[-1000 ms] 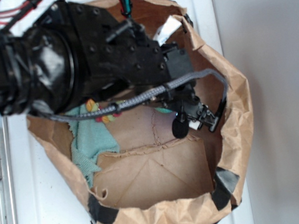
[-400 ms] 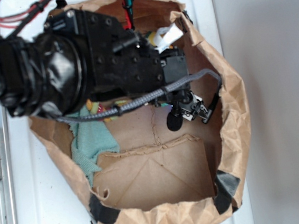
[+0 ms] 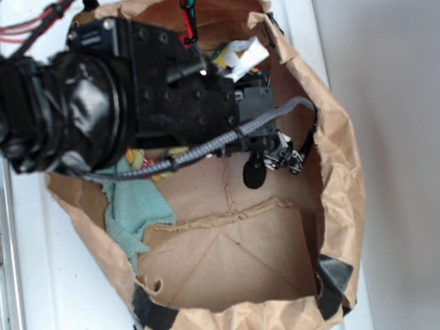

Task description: Grab the green ball.

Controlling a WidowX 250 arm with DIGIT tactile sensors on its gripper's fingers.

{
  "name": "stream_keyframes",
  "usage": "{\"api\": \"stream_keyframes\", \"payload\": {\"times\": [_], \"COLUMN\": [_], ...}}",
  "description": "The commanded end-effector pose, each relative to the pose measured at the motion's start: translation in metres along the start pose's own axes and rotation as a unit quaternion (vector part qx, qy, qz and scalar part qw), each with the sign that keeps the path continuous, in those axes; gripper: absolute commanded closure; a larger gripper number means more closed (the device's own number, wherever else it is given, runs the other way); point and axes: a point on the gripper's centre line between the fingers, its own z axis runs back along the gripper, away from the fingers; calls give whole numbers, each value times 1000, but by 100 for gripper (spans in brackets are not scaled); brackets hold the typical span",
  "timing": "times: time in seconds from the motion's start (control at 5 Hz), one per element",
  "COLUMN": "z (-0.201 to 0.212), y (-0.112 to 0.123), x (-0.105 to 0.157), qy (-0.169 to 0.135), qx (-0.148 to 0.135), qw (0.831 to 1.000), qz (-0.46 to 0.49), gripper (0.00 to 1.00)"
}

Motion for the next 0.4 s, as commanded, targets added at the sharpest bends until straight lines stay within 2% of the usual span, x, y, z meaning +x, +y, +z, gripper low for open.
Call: {"api": "stream_keyframes", "payload": {"times": [0.0, 0.2], "z": [15, 35], "y": [-1, -2], "x": [6, 11], "qy": [-18, 28], "qx": [-17, -51], "qw": [1000, 994], "qz": [-15, -95], "gripper": [100, 100]}}
